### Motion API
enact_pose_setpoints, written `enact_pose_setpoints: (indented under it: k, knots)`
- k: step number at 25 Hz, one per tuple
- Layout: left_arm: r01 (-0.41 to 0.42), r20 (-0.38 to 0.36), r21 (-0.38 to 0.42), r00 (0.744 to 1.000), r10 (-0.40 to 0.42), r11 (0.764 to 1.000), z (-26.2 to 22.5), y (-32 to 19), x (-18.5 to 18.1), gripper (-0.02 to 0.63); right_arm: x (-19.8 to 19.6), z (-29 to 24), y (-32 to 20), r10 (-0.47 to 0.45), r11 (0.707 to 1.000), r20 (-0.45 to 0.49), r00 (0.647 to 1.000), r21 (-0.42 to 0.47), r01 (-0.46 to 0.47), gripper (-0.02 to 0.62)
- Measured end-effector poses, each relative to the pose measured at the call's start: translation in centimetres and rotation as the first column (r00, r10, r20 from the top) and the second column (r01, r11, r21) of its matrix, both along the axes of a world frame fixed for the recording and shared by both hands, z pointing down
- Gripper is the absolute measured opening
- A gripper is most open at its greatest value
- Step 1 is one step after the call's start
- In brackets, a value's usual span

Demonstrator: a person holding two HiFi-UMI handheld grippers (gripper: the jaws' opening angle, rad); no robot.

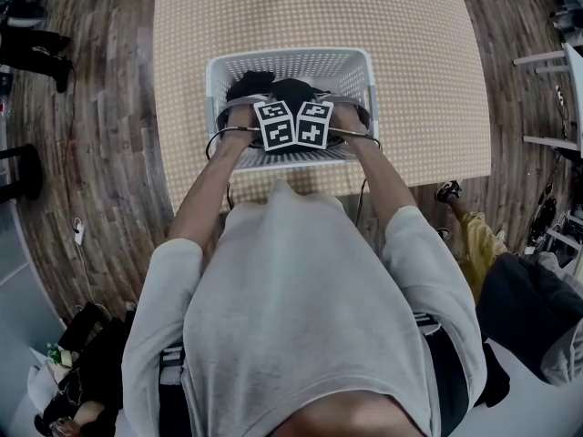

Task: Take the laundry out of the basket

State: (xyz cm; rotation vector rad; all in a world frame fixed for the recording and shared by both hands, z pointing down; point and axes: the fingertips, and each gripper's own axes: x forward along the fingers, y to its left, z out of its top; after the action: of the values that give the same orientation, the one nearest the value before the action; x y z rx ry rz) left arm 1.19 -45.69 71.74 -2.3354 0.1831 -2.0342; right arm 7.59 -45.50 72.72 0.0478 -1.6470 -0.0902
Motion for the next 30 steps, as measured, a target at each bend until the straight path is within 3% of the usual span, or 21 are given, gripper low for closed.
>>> enact_pose_setpoints:
  k: [5, 10, 18, 26, 30]
  knots:
    - [0.009, -0.003, 0.005, 1.0, -0.009, 1.0, -0.8, -0.1, -0.1, 0.038, -0.4, -0.7, -0.1, 0.018, 0.999, 0.025, 1.0, 0.026, -0.019, 0.083]
    - [-0.026, -0.007, -0.005, 1.0, 0.026, 1.0, -2.1, -0.4, 0.4, 0.032, -0.3, -2.5, -0.8, -0.035, 0.999, 0.007, 0.999, 0.033, 0.035, 0.073]
    - [-0.046, 0.014, -0.001, 0.999, 0.046, 0.999, -4.6, -0.8, 0.6, 0.032, -0.4, -5.7, -1.5, -0.047, 0.996, 0.029, 0.999, 0.079, 0.044, 0.054]
    - [0.002, -0.023, 0.136, 1.0, 0.002, 0.991, -8.8, -1.5, 0.7, 0.031, -0.4, -10.4, -2.5, -0.006, 0.967, 0.065, 0.998, 0.254, -0.01, 0.048]
    - [0.098, -0.125, 0.265, 0.99, -0.067, 0.959, -12.0, -2.4, 1.2, 0.031, 0.2, -13.5, -3.6, 0.09, 0.921, 0.19, 0.978, 0.357, -0.154, 0.044]
